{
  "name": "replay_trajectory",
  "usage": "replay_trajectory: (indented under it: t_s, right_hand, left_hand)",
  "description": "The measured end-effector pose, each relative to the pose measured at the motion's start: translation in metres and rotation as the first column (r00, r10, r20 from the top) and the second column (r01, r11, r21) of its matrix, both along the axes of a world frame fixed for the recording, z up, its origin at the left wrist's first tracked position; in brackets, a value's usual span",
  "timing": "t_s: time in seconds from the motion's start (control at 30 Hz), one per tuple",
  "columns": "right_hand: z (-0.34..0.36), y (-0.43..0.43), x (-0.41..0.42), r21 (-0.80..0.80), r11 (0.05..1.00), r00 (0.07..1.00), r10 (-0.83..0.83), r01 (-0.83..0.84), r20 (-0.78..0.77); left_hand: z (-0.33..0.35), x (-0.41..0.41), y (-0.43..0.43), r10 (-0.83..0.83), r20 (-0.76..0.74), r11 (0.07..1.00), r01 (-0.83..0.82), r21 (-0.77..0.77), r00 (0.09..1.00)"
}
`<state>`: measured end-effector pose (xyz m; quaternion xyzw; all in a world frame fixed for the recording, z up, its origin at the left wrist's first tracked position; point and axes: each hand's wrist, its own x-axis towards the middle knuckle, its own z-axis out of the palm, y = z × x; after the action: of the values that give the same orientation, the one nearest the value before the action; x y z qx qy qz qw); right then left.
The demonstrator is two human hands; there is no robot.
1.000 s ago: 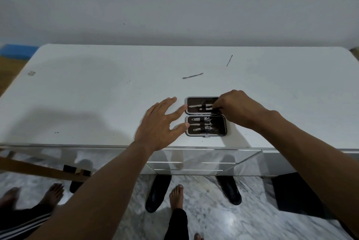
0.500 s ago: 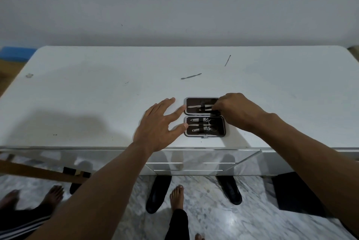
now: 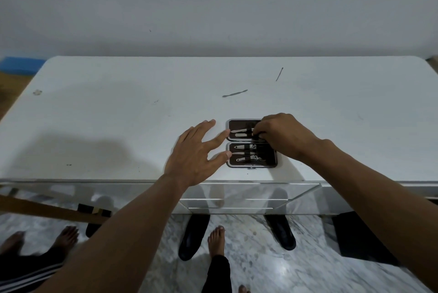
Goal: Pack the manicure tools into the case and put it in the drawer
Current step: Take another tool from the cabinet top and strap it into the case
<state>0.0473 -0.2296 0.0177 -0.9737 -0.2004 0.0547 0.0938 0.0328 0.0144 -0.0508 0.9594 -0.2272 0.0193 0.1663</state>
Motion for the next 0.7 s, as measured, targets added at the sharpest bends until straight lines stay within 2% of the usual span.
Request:
replay_trajectory:
  t_s: [0.43, 0.7]
  right_hand:
    - [-0.002, 0.01, -0.001, 0.098, 0.993, 0.997, -0.067, 0.071, -0.044]
    - [-0.002, 0.011, -0.002, 0.102, 0.991, 0.995, -0.083, 0.088, -0.051]
  left_hand:
    - [0.001, -0.001, 0.0, -0.004, 0.008, 1.0, 0.004, -0.009, 1.0]
    - [0.002, 0.0, 0.0, -0.005, 0.001, 1.0, 0.005, -0.014, 1.0]
